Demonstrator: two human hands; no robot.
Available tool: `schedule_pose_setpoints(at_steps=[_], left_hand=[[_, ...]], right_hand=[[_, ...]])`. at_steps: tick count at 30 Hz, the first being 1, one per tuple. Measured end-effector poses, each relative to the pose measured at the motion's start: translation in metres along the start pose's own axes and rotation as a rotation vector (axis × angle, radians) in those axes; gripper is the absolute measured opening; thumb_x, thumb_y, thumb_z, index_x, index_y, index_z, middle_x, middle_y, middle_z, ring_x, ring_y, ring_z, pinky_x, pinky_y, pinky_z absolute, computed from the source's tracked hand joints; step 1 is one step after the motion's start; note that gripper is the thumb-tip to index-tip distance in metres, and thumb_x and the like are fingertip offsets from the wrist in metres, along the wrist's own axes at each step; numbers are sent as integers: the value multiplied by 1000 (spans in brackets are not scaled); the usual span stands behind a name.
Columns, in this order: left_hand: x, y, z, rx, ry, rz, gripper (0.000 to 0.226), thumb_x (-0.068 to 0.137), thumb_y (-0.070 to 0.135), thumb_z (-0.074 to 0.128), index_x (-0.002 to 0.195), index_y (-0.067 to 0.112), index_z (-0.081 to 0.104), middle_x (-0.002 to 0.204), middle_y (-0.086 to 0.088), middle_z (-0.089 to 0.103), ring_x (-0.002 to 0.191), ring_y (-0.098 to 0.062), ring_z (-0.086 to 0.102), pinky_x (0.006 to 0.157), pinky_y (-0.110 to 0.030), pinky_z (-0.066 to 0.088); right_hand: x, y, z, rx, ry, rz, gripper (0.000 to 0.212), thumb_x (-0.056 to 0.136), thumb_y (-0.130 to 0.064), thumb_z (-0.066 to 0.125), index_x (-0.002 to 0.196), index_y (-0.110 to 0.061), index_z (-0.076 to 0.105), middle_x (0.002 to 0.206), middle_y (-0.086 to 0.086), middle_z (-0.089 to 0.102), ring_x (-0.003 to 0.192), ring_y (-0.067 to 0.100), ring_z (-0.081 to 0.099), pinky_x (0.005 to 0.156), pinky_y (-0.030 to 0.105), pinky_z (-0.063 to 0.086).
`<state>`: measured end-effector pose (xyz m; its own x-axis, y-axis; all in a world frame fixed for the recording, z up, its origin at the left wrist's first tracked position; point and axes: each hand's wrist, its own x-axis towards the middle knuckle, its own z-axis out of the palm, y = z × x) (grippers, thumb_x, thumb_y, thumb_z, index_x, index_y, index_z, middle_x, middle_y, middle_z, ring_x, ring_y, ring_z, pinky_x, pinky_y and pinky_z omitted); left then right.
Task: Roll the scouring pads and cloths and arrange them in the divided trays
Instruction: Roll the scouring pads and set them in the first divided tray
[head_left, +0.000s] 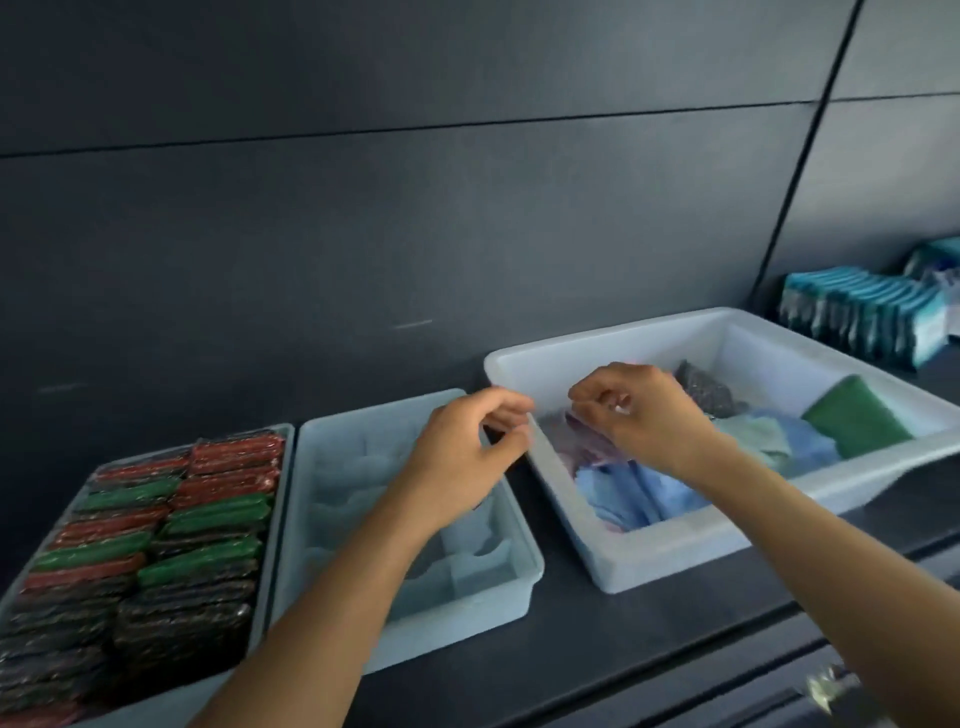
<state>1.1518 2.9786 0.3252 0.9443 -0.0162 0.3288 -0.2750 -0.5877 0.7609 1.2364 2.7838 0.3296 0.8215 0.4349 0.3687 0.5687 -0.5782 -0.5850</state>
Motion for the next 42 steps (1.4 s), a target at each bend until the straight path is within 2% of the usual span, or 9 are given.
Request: schedule_pose_setpoints(at_steps=[5, 10, 15, 18, 23, 27, 30, 32, 42], left_hand=[[75, 27, 80, -79, -143, -25, 17, 89, 13, 66, 104, 20, 69, 94, 11, 70, 88, -3, 65, 82, -11, 46], [136, 45, 156, -165, -256, -188, 27, 88, 14, 68, 115, 11, 66, 98, 1, 68, 76, -4, 63, 78, -20, 50], [180, 41, 216, -96, -302, -364, 53, 68, 37, 74, 117, 22, 60, 116, -1, 64, 102, -21, 67, 94, -39, 53], [202, 33, 247, -89, -289, -458, 41, 68, 33, 73, 102, 21, 54, 103, -3, 66, 96, -27, 69, 87, -46, 57], [236, -18, 305, -24, -233, -554, 78, 37, 62, 64, 98, 13, 58, 89, -11, 72, 78, -30, 72, 71, -51, 60], [227, 0, 302, -39, -265, -574, 38, 59, 39, 75, 84, 12, 65, 85, -9, 73, 78, -28, 71, 75, -41, 59], [222, 10, 295, -154, -279, -600, 5, 66, 14, 69, 68, 9, 68, 66, -12, 67, 57, -21, 58, 61, -35, 46], [220, 16, 285, -170, -251, -608, 12, 73, 10, 62, 64, 8, 70, 58, -11, 66, 48, -18, 52, 57, -30, 44], [211, 13, 265, -297, -315, -671, 14, 92, 9, 59, 105, 4, 63, 75, -8, 60, 73, -21, 59, 78, -35, 56]], right_hand=[[14, 98, -68, -239, -51, 248, 20, 83, -12, 63, 97, -23, 71, 99, 2, 71, 91, 26, 65, 81, 35, 52], [16, 156, -116, -870, -416, 325, 42, 89, -18, 52, 131, -22, 50, 132, 5, 51, 126, 27, 41, 98, 38, 37], [11, 182, -128, -1279, -565, 259, 43, 92, -28, 54, 133, -22, 45, 135, 0, 46, 131, 20, 37, 103, 35, 29], [13, 190, -133, -1343, -541, 249, 41, 92, -28, 56, 131, -20, 49, 133, 3, 49, 127, 22, 40, 102, 34, 30], [15, 196, -144, -1235, -475, 335, 28, 93, -26, 58, 120, -19, 58, 125, 4, 59, 119, 24, 50, 85, 30, 39], [13, 195, -150, -1011, -184, 290, 21, 96, -31, 50, 108, -16, 58, 111, 4, 62, 101, 27, 62, 65, 31, 38], [11, 190, -151, -837, 102, 253, 26, 97, -37, 41, 105, -14, 48, 95, 3, 62, 84, 32, 64, 58, 32, 35], [9, 185, -148, -691, 216, 304, 28, 98, -39, 40, 104, -12, 42, 82, 4, 58, 77, 35, 63, 57, 34, 36], [-5, 173, -132, -406, 264, 535, 36, 94, -23, 49, 130, -21, 44, 98, 10, 64, 81, 33, 54, 63, 36, 41]])
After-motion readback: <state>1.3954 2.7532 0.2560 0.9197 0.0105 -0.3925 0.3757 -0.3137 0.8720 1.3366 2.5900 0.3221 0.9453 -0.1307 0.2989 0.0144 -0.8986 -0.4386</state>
